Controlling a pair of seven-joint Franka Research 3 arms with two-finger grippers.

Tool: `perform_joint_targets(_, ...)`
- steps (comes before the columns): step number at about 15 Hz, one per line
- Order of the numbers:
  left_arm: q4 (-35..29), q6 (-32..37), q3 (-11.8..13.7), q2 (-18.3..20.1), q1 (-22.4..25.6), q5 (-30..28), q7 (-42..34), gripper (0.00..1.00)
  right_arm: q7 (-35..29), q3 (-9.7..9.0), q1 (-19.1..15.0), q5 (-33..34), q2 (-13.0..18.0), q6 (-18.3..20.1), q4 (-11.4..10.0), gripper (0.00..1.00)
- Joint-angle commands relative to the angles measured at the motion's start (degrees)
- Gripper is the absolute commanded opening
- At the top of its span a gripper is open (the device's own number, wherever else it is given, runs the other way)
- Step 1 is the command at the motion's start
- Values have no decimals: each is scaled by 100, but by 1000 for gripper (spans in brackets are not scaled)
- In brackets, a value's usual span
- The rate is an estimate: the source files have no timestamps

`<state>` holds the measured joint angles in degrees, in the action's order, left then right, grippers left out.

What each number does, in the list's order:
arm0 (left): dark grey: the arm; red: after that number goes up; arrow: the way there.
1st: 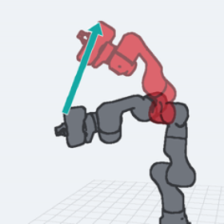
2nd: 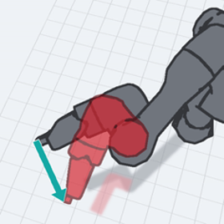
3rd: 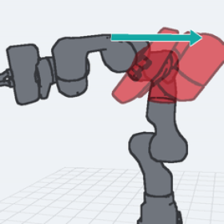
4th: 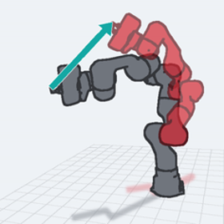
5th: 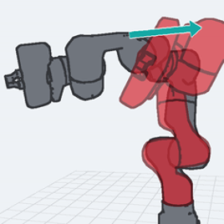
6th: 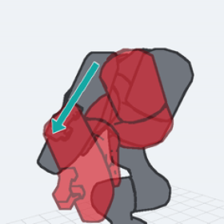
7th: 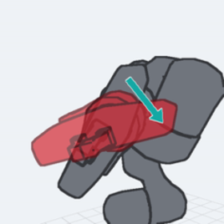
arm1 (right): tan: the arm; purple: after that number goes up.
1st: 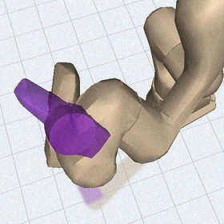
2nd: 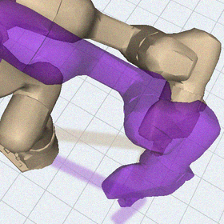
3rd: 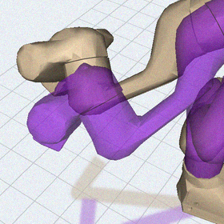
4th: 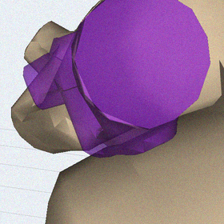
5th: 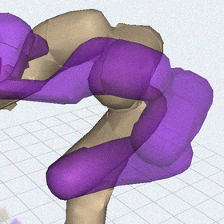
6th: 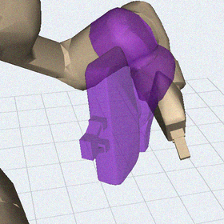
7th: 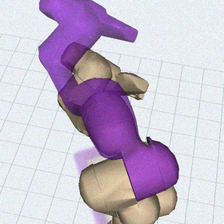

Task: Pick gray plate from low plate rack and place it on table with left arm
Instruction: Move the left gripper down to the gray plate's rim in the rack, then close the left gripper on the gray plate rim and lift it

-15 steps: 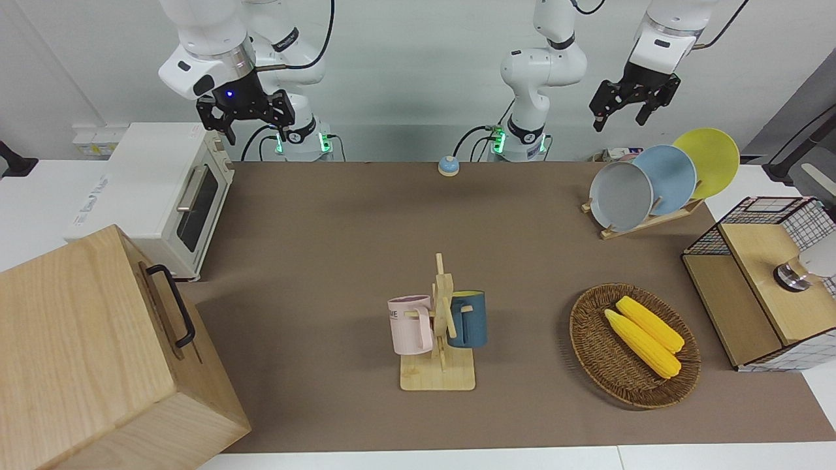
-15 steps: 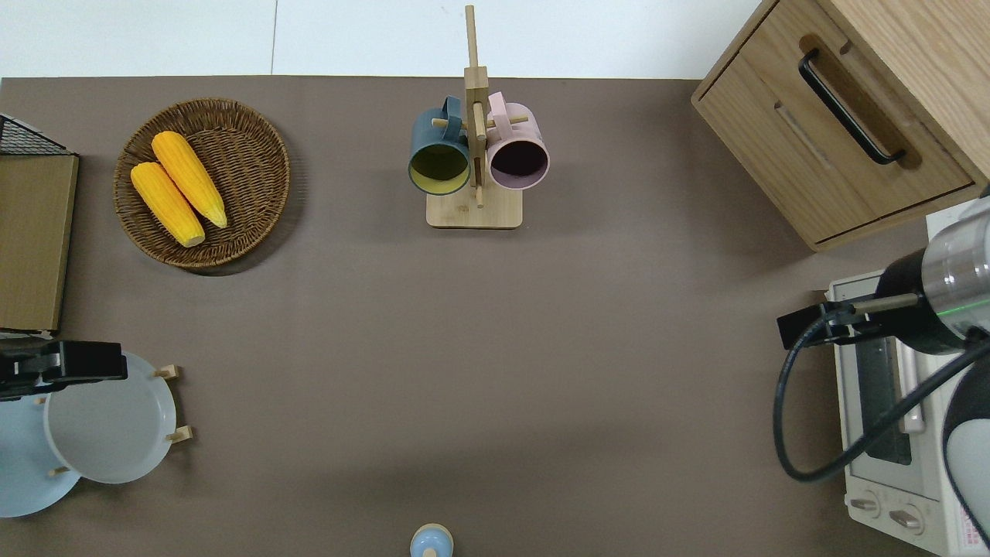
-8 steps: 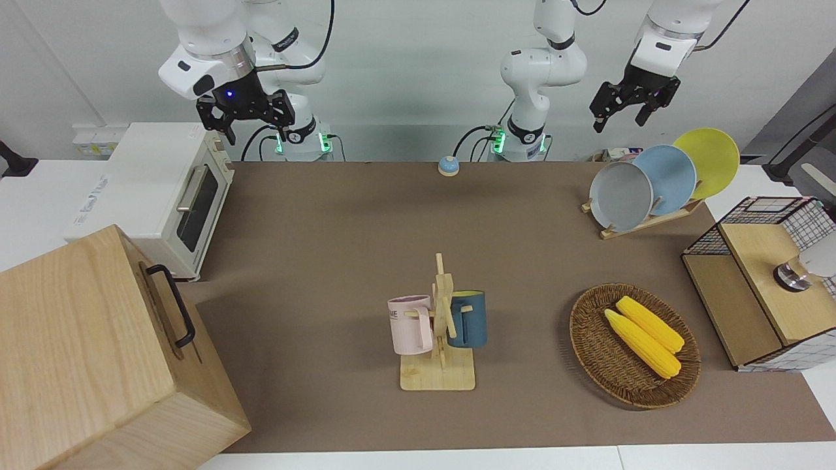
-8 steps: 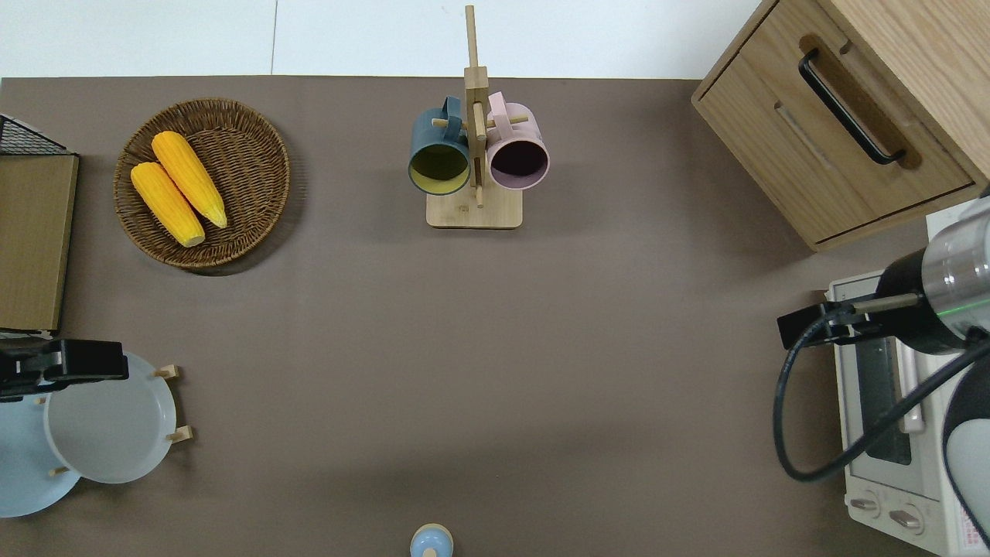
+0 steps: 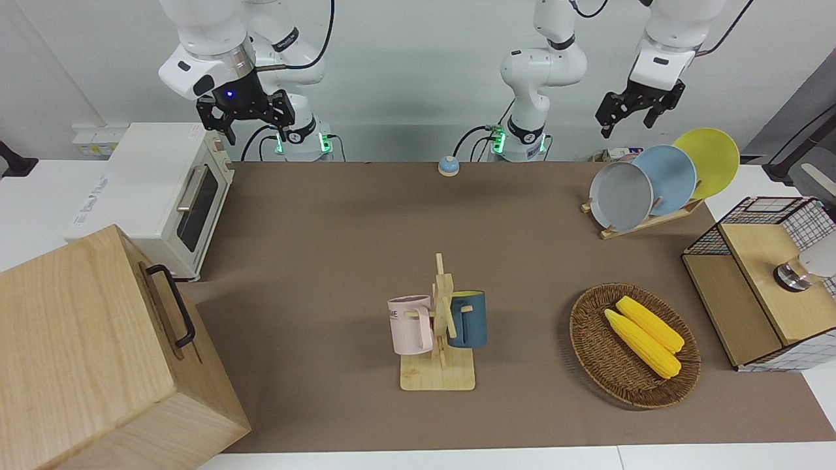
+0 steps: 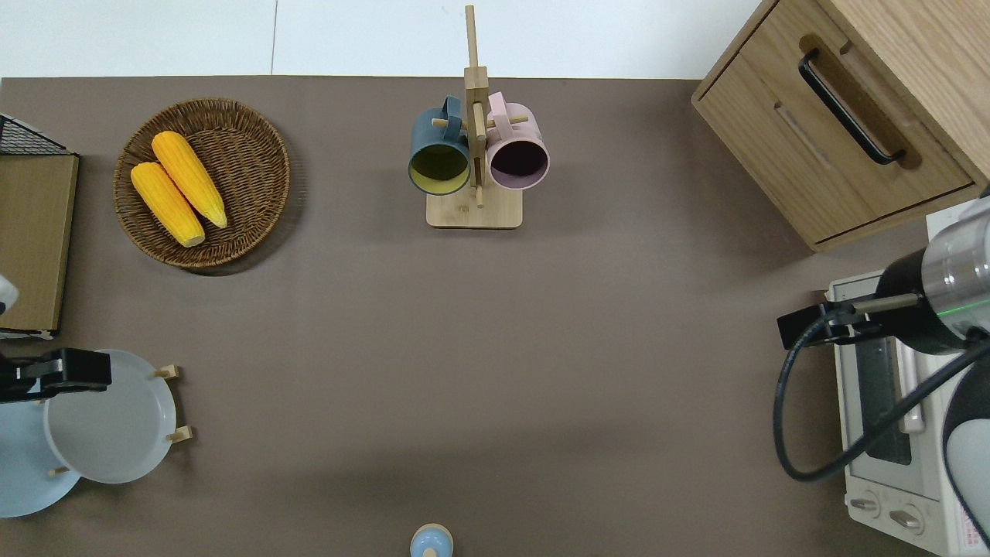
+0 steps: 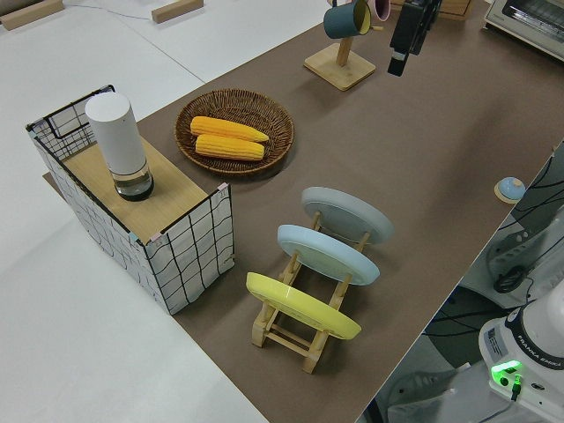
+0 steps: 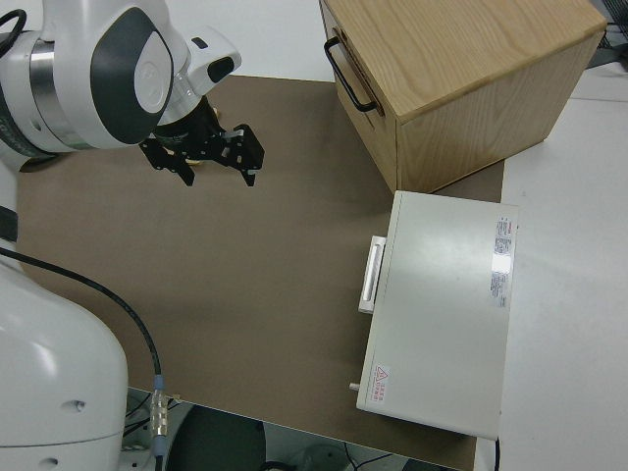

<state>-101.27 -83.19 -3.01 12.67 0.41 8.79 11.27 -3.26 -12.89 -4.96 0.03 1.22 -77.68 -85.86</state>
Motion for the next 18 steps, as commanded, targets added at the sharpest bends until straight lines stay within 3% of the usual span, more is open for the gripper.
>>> perform_joint_targets(1, -752, -345, 11, 235, -85, 808, -2, 991, 19, -38, -85, -20, 27, 87, 35, 990)
perform_joint_targets(6, -1790, -1005, 45, 376, -24, 1783, 7, 991, 19, -38, -76, -20, 27, 87, 35, 987)
perform_joint_targets(15, -2766, -2271, 942, 52, -24, 1890, 7, 981, 19, -38, -85, -20, 27, 87, 35, 990)
perform_joint_targets(17, -3012, -2499, 951, -10, 3, 1890, 16, 896, 19, -38, -84, -20, 27, 87, 35, 990)
perform_joint_targets(18, -3048, -2535, 968, -19, 20, 1890, 60, 754, 19, -38, -76, -20, 27, 87, 35, 987)
